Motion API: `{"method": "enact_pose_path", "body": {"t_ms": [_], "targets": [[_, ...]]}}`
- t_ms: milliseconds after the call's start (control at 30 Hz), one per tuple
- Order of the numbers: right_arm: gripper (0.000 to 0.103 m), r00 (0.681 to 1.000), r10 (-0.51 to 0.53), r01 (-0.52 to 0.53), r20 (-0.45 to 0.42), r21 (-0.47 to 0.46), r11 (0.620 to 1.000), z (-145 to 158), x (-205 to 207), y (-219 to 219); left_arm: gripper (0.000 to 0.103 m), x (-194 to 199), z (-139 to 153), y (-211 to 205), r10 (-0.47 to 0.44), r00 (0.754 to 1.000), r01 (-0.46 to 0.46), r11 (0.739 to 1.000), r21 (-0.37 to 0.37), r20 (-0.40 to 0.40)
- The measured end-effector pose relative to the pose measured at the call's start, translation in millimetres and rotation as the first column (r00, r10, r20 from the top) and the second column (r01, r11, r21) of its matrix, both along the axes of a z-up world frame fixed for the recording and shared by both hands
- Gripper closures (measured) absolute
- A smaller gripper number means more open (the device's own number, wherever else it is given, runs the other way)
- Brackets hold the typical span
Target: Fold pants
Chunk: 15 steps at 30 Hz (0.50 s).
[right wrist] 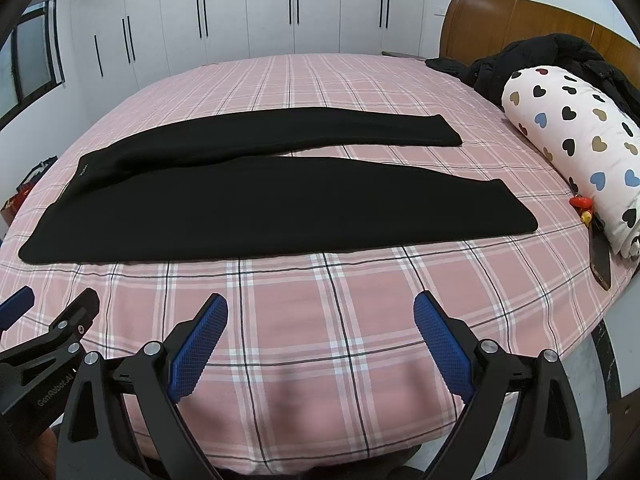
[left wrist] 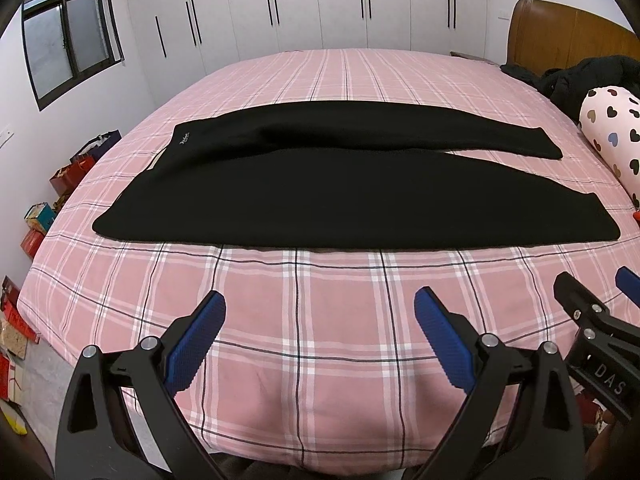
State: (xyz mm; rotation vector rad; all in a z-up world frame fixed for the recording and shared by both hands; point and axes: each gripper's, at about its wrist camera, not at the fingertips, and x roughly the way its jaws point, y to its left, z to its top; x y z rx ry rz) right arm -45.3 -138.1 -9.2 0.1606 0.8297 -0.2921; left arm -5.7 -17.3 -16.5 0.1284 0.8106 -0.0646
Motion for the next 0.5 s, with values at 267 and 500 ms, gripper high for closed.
{"method": "enact_pose_path", "body": {"t_ms": [267, 500], "targets": [[0.011, 1.0, 0.001, -0.001, 0.001, 0.0, 1.0, -0.2, -0.2, -0.1, 0.01, 0.5, -0.3, 0.6, 0.001, 1.0, -0.001, 1.0, 0.0, -0.002], [0.011, 1.0, 0.001, -0.001, 0.001, -0.001, 1.0, 0.1, -0.4, -0.2, 0.01, 0.6, -0.6, 1.0, 0.0, 1.0, 0.0, 1.0, -0.003, -0.004]]}}
